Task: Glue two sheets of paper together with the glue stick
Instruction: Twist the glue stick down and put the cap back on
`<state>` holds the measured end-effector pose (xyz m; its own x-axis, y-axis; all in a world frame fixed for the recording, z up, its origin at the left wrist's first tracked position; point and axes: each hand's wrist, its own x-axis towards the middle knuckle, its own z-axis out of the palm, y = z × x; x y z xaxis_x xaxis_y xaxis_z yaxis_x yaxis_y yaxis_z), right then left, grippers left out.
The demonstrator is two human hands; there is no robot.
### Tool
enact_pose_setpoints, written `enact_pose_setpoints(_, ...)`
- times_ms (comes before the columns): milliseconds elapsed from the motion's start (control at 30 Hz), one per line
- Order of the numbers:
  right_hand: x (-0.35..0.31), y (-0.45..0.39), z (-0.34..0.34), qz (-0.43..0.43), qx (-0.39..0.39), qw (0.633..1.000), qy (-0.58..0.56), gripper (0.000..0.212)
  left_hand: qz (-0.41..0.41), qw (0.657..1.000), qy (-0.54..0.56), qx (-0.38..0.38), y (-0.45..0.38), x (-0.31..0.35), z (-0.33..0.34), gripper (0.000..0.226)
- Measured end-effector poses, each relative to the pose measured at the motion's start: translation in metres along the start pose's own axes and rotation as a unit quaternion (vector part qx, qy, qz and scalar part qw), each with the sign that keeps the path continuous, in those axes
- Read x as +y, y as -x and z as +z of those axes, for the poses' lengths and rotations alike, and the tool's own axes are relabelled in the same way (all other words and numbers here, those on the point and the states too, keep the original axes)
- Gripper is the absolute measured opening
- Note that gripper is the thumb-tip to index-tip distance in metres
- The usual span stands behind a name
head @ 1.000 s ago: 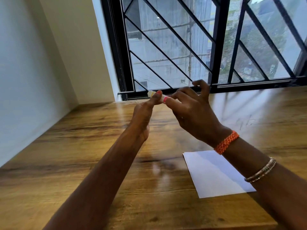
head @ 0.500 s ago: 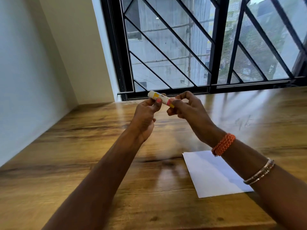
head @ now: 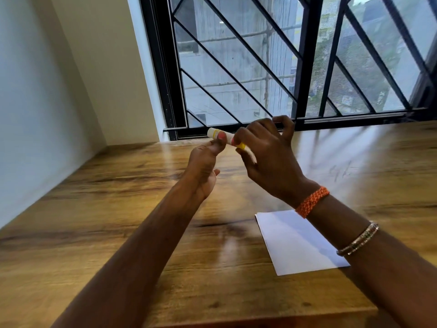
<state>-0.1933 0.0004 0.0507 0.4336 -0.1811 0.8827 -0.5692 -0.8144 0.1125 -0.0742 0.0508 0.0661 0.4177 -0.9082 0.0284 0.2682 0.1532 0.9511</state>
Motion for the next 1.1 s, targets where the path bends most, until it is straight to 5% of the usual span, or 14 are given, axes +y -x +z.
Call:
enact_pose_setpoints(200,-0.004,-0.003,0.001,0.255,-0.042,0.91,-0.325,0.016,0.007,1.0,0.005,-0.03,-0.007,-0.001,-0.007,0.011)
enact_pose_setpoints(367,-0.006,-0.003,-0.001,0.422,-0.151,0.7,-0.556,0.014,0.004,0.997,-0.029,-0.065,-0.011,-0.005,-0.013,0.015)
enact_pose_setpoints(433,-0.007,-0.003,0.0,0.438,-0.152,0.669,-0.581,0.012,0.007,0.998,-0.041,-0.057,-0.013,-0.006,-0.013,0.014)
enact_pose_setpoints(500,-0.011,-0.002,0.0,0.398,-0.12,0.737,-0.533,0.01,0.009,0.998,-0.053,-0.029,-0.013,-0.006,-0.013,0.02)
enact_pose_setpoints(567,-0.011,0.0,0.003,0.267,-0.065,0.896,-0.349,0.013,0.009,0.998,-0.058,-0.014,-0.012,-0.007,-0.012,0.038)
enact_pose_setpoints(633,-0.005,0.003,0.006,0.089,-0.013,0.991,-0.096,0.015,0.008,0.998,-0.06,-0.01,-0.008,-0.006,-0.009,0.058)
enact_pose_setpoints(700,0.001,0.002,0.004,-0.02,0.005,0.999,0.05,0.022,0.005,0.998,-0.054,-0.014,-0.005,-0.005,-0.007,0.064)
enact_pose_setpoints(800,-0.001,0.001,-0.001,-0.03,0.028,0.997,0.058,0.023,0.002,0.999,-0.044,-0.013,-0.003,-0.005,-0.006,0.053)
enact_pose_setpoints(967,-0.007,-0.001,0.0,0.142,0.028,0.974,-0.174,0.015,0.017,1.0,-0.015,-0.013,-0.001,-0.006,-0.004,0.033)
enact_pose_setpoints(1100,-0.009,-0.006,-0.003,0.304,-0.017,0.858,-0.414,0.016,0.004,0.999,0.007,-0.048,-0.007,-0.008,-0.003,0.011)
